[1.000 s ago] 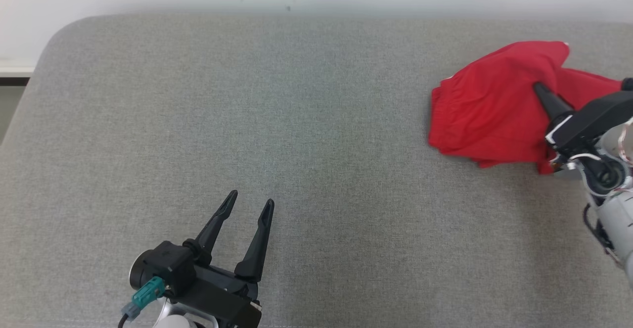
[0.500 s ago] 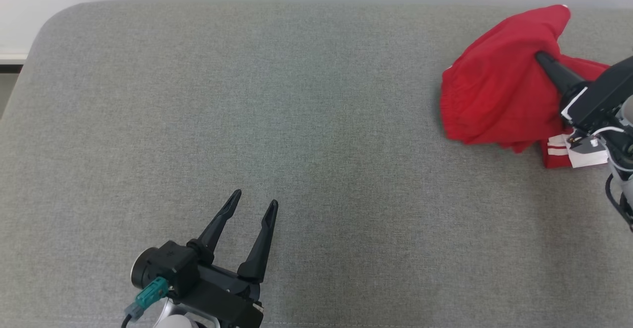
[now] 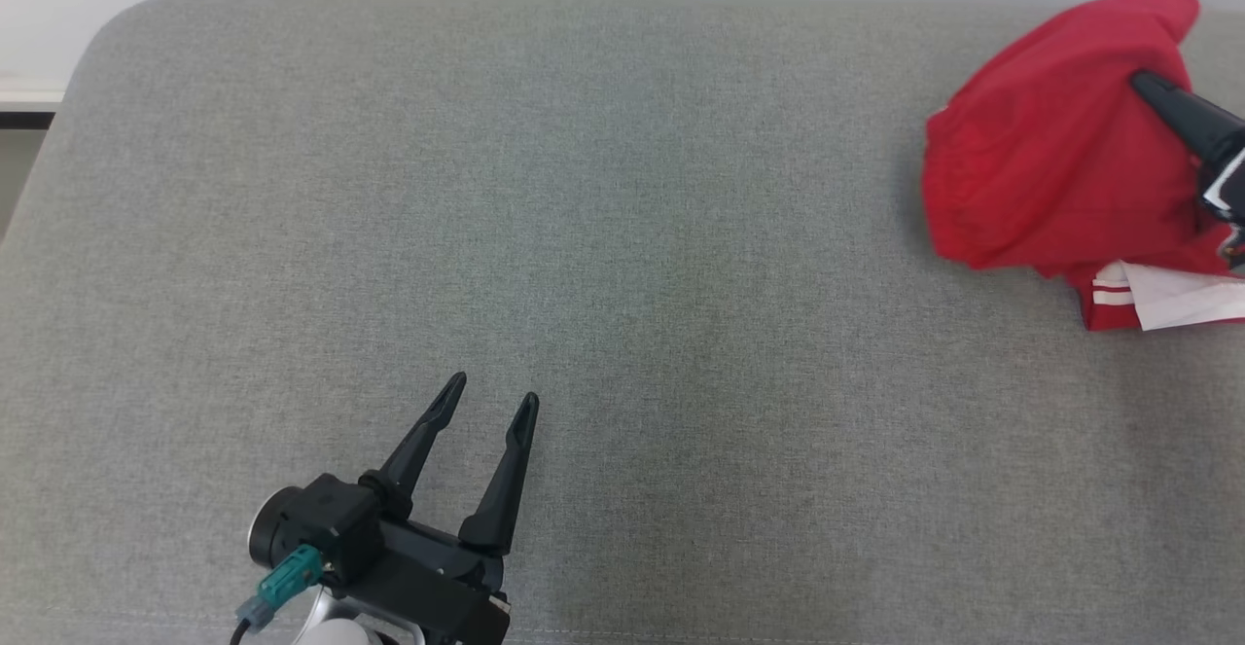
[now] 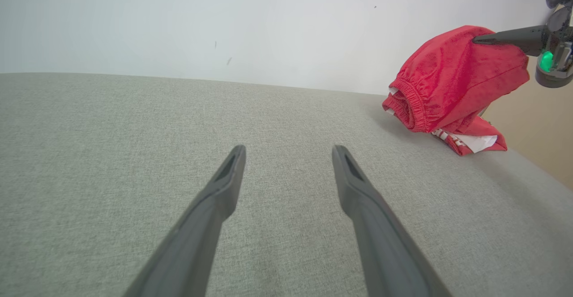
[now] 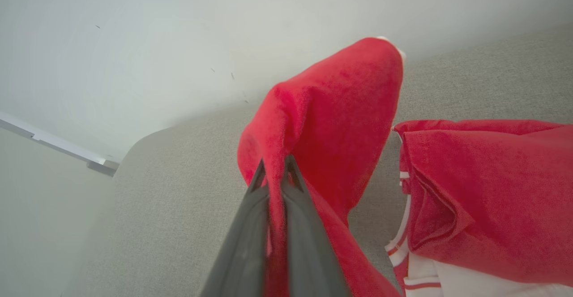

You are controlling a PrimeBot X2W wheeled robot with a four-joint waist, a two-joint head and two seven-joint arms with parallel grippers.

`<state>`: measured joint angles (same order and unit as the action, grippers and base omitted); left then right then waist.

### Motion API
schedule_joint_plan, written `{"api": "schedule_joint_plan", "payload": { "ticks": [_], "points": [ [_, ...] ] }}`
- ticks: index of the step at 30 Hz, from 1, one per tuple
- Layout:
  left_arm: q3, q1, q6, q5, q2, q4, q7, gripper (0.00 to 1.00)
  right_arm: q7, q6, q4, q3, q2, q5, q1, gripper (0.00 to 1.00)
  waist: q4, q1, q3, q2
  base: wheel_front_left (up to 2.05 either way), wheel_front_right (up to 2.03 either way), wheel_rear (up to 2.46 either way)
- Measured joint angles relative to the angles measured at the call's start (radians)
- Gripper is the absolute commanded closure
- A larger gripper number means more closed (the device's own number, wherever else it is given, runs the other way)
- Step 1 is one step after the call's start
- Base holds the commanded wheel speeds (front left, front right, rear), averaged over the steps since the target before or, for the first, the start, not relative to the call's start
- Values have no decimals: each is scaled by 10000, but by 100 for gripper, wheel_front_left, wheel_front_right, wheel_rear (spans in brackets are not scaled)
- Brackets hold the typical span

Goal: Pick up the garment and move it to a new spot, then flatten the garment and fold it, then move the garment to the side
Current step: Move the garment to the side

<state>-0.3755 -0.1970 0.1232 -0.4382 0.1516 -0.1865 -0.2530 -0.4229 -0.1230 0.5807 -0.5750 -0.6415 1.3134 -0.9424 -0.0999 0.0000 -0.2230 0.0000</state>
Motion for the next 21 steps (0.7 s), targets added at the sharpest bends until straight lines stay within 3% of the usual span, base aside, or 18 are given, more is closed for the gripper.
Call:
{"api": "schedule_joint_plan", "payload": {
  "ticks": [12,21],
  "points": [
    [130,-5,0,15,54,222,0,0,-286,-2,199,-282,-934,-648,12,100,218,0,-433,0,0,0,0],
    [56,-180,2,84,35,313,0,0,109,-2,564,-746,-1801,-2155,-514,100,303,1,-871,0,0,0,0]
  ]
}}
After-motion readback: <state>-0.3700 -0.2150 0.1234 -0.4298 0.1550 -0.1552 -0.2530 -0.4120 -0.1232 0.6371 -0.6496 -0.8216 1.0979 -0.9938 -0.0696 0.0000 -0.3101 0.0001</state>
